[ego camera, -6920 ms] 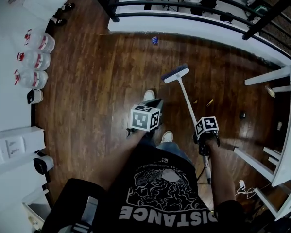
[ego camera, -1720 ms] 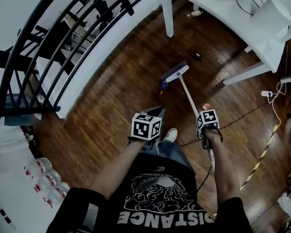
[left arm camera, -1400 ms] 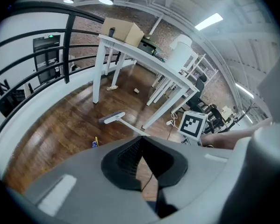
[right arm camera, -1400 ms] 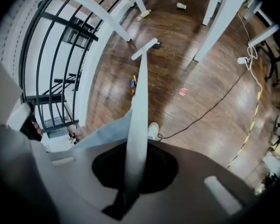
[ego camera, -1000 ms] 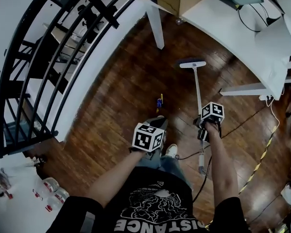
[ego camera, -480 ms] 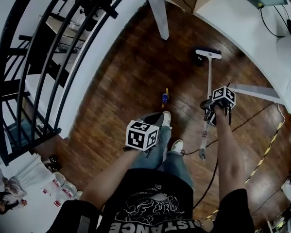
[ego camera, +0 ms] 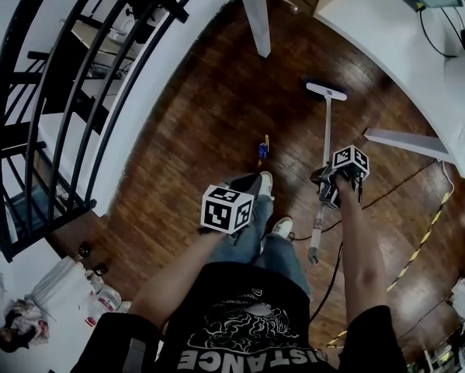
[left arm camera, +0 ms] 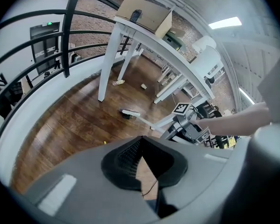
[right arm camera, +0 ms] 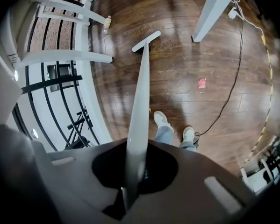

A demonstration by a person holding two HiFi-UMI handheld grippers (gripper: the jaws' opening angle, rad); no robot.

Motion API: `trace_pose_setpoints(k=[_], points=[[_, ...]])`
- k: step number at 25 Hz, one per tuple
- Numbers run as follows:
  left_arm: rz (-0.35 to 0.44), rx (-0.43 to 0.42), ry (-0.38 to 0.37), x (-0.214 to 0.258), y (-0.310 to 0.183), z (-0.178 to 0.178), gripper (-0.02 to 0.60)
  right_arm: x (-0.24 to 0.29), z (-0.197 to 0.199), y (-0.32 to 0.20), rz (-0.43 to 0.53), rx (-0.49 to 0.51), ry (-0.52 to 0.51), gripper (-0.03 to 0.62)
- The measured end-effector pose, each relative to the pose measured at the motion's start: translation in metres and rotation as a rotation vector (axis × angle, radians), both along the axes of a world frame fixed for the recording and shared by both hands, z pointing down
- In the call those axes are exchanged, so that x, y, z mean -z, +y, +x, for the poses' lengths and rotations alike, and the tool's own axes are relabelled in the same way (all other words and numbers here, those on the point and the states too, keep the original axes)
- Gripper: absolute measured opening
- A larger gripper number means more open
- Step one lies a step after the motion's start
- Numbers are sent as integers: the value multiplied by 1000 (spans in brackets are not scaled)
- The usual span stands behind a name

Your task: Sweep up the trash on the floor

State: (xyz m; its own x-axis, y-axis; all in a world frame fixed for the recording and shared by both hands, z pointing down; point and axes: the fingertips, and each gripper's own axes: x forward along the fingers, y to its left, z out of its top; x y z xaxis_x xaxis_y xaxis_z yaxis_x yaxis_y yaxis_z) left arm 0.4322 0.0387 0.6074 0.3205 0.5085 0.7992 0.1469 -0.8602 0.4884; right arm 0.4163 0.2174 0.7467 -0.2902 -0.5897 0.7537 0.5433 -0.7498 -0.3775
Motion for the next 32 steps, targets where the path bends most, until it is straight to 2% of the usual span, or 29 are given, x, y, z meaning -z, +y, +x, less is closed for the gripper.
trace_pose_setpoints(k=[6, 17, 32], points=[[-12, 5, 11, 11, 9, -19, 6, 13, -65, -14, 54, 38, -58, 0], [-18, 22, 34, 14, 35, -68, 6, 29, -158, -36, 173, 69, -114, 0], [-30, 49, 76, 29, 50, -154, 6, 64, -266, -64, 321, -37, -129, 0]])
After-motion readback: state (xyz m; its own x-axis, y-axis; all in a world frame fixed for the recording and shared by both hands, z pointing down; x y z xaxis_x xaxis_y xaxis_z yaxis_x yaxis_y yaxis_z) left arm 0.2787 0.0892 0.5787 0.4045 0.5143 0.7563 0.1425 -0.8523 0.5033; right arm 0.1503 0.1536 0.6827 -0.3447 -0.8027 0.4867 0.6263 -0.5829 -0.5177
